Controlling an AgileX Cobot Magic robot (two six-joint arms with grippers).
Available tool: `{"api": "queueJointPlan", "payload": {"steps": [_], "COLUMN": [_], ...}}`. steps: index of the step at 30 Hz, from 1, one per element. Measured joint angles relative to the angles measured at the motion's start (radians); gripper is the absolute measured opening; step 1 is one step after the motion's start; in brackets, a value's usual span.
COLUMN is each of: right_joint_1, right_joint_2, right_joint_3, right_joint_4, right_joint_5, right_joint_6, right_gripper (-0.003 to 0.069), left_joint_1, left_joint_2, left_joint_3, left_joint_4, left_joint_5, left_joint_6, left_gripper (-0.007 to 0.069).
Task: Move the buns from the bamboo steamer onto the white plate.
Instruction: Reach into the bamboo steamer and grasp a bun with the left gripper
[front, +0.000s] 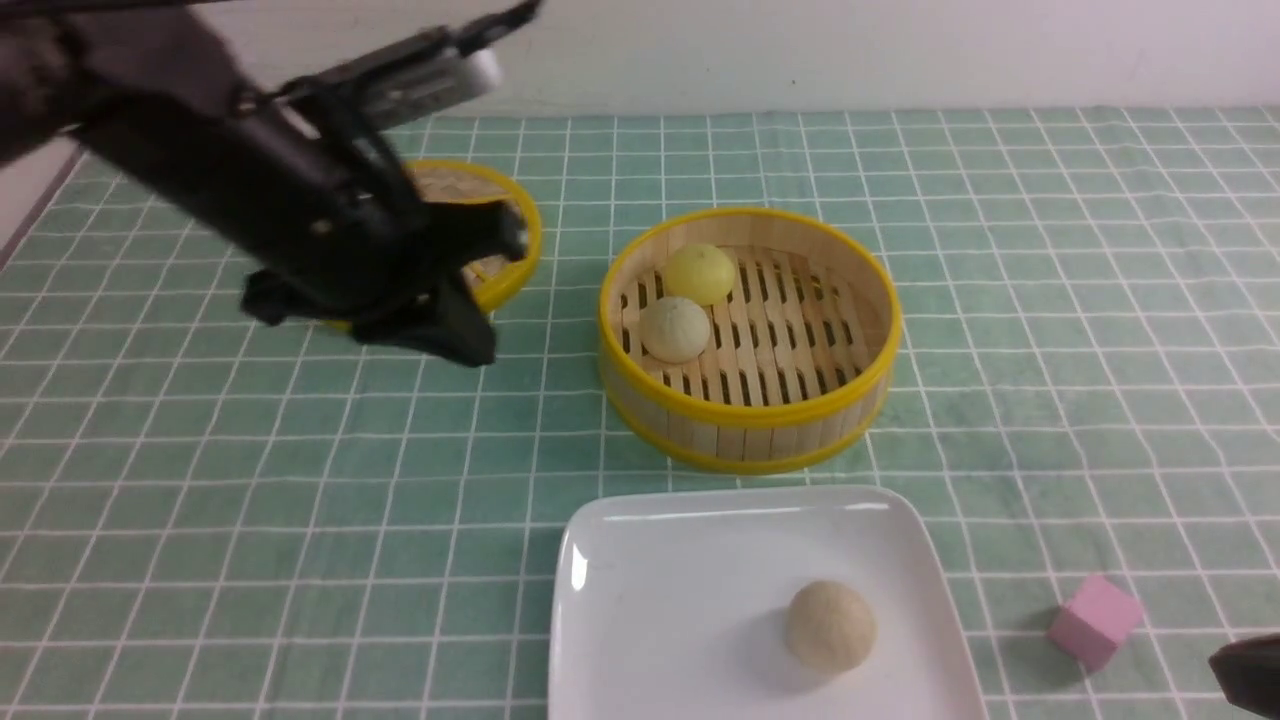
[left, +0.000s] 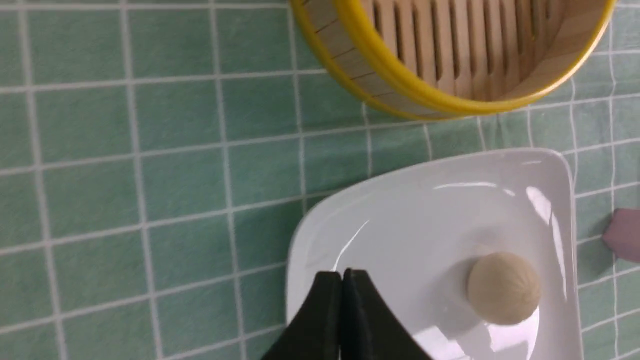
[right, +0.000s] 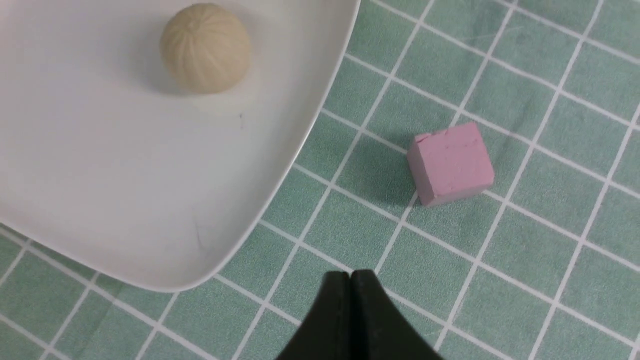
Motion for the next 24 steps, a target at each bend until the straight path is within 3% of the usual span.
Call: {"api": "queueJointPlan", "payload": {"steps": [4, 6, 7, 8, 13, 21, 24], "right_joint_1": [0.000, 0.000, 0.000, 0.000, 0.000, 0.000, 0.000], "right_joint_2": [0.000, 0.000, 0.000, 0.000, 0.000, 0.000, 0.000], "right_joint_3": [0.000, 0.000, 0.000, 0.000, 0.000, 0.003, 0.003], "right_joint_4": [0.000, 0.000, 0.000, 0.000, -0.003, -0.003, -0.003], "right_joint_5": [-0.001, -0.003, -0.003, -0.003, -0.003, -0.005, -0.005], "right_joint_6": [0.000, 0.000, 0.000, 0.000, 0.000, 0.000, 0.000], "right_gripper": [-0.0013, -0.0013, -0.0013, -0.0011, -0.0008, -0.0005, -0.0001], "left_joint_1": [-0.083, -0.143, -0.147, -0.173, -0.222, -0.226, -0.228], "left_joint_2": [0.156, 0.281, 0.290, 0.367, 0.519, 0.639, 0.664], "left_joint_3": [-0.167, -0.325, -0.336, -0.424, -0.630, -0.707, -0.707], "left_joint_4": [0.073, 0.141, 0.145, 0.179, 0.278, 0.394, 0.398], "left_joint_5": [-0.004, -0.006, -0.006, -0.006, -0.006, -0.029, -0.029], "left_joint_6": [-0.083, -0.137, -0.139, -0.153, -0.160, -0.169, -0.192], "left_gripper": [0.0095, 0.0185, 0.0185, 0.0249, 0.0358, 0.0357, 0.0251]}}
